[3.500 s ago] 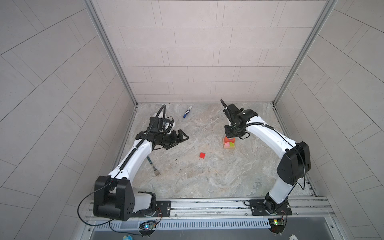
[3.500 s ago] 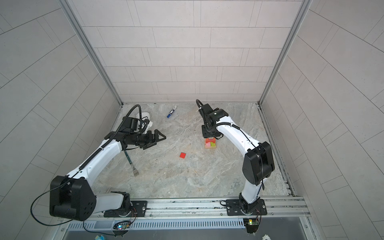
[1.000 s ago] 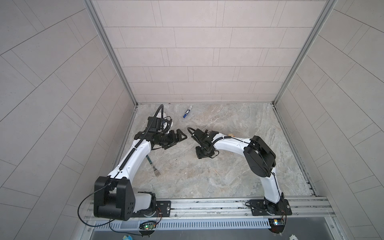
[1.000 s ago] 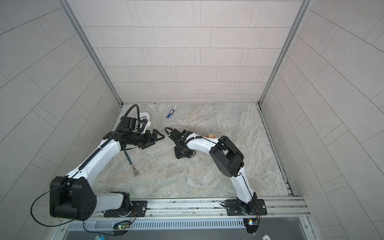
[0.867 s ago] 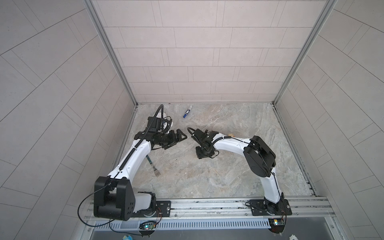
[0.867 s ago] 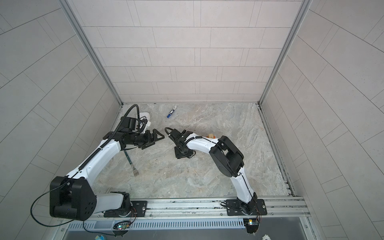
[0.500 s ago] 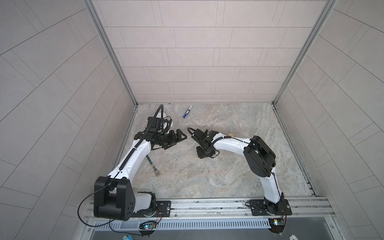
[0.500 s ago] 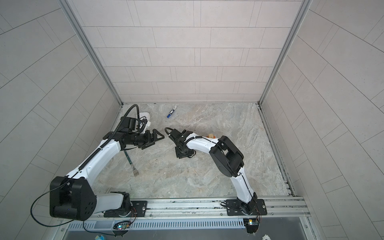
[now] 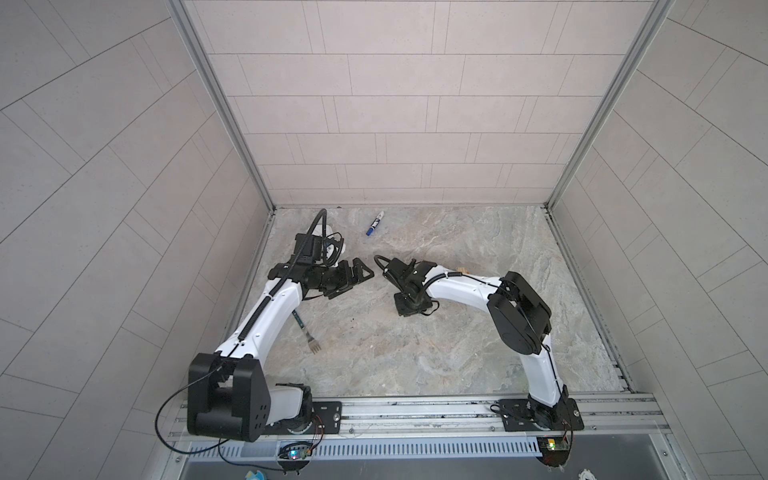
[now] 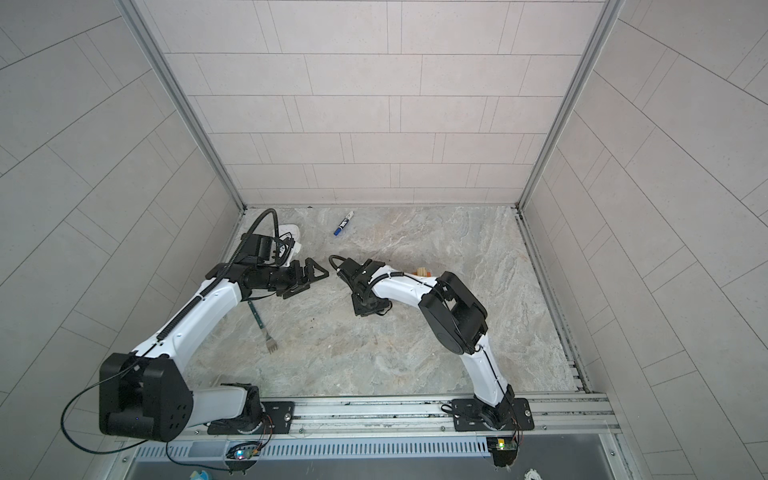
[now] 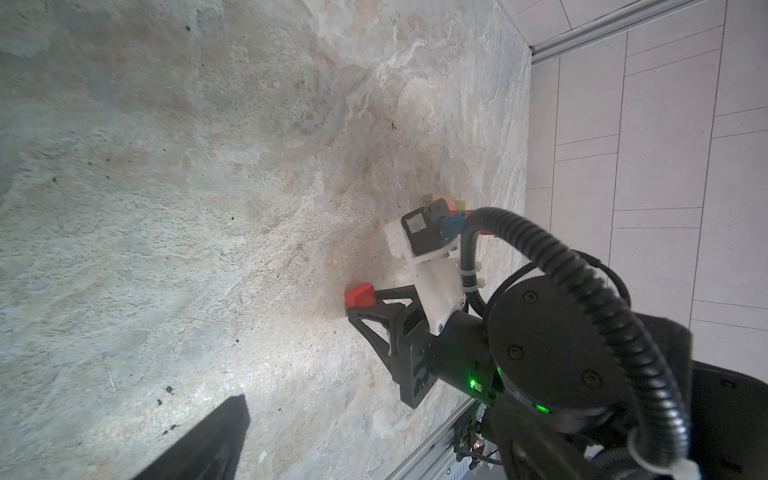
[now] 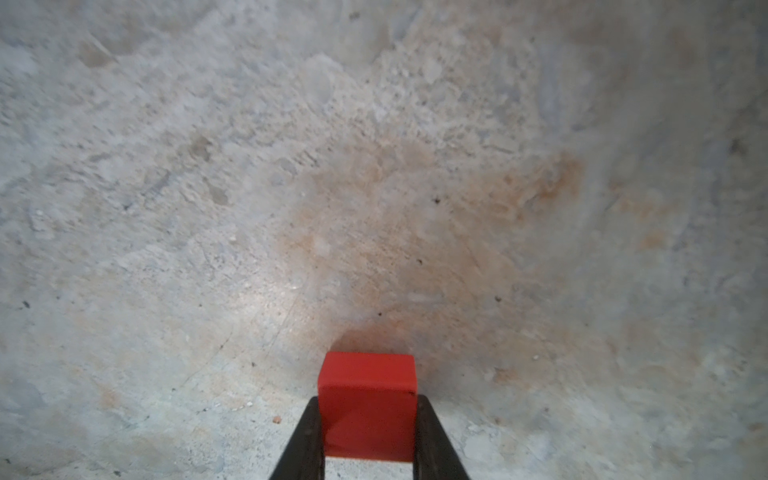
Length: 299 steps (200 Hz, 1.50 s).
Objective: Build the wood block tower
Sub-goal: 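Close the right gripper on the red cube and lift it, then carry the red cube with the right gripper over the stack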
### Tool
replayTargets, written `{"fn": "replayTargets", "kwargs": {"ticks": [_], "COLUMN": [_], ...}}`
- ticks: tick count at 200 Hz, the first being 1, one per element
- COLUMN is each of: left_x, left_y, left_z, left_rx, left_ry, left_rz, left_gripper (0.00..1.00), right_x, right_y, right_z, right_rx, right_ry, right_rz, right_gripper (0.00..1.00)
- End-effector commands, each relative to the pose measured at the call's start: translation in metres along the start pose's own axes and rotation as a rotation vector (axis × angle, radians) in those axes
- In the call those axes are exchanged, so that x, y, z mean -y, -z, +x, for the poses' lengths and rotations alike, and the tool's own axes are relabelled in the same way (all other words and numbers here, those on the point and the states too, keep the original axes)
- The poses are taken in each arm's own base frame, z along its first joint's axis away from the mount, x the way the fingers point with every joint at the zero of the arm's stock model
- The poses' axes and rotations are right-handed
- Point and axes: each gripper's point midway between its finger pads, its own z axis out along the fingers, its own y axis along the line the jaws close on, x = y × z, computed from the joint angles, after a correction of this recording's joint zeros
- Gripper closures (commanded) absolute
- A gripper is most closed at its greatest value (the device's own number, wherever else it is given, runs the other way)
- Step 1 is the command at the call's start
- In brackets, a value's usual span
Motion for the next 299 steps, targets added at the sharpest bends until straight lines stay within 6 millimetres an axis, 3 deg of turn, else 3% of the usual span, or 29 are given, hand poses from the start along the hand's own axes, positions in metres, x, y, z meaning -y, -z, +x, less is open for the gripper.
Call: {"fn": "replayTargets", "kwargs": {"ticks": [1, 99, 192, 246, 299], "left_x": [0.001, 0.002, 0.002, 0.002, 0.002], "left_y": [0.004, 0.003, 0.003, 0.003, 0.003], "left_z": [0.001, 0.001, 0.001, 0.0, 0.001], "left_rx": [0.01, 0.009, 0.011, 0.012, 0.011], "left_ry": [-0.005, -0.003, -0.004, -0.003, -0.003], "left_rz": [0.008, 0.015, 0.017, 0.017, 0.017], "left_gripper": [0.02, 0.02, 0.02, 0.02, 0.02], "right_x": [0.005, 0.039, 0.115, 0.147, 0.161], "right_y": [0.022, 0.089, 0.143, 0.158, 0.155], "right_z": [-0.006, -0.022, -0.031, -0.03, -0.031], "right_rx": [0.035, 0.099, 0.129, 0.127, 0.112], "right_ry": [0.017, 0.01, -0.085, -0.133, -0.168], "right_rz": [0.028, 0.066, 0.108, 0.108, 0.094], "right_gripper": [0.76, 0.76, 0.75, 0.75, 0.75]}}
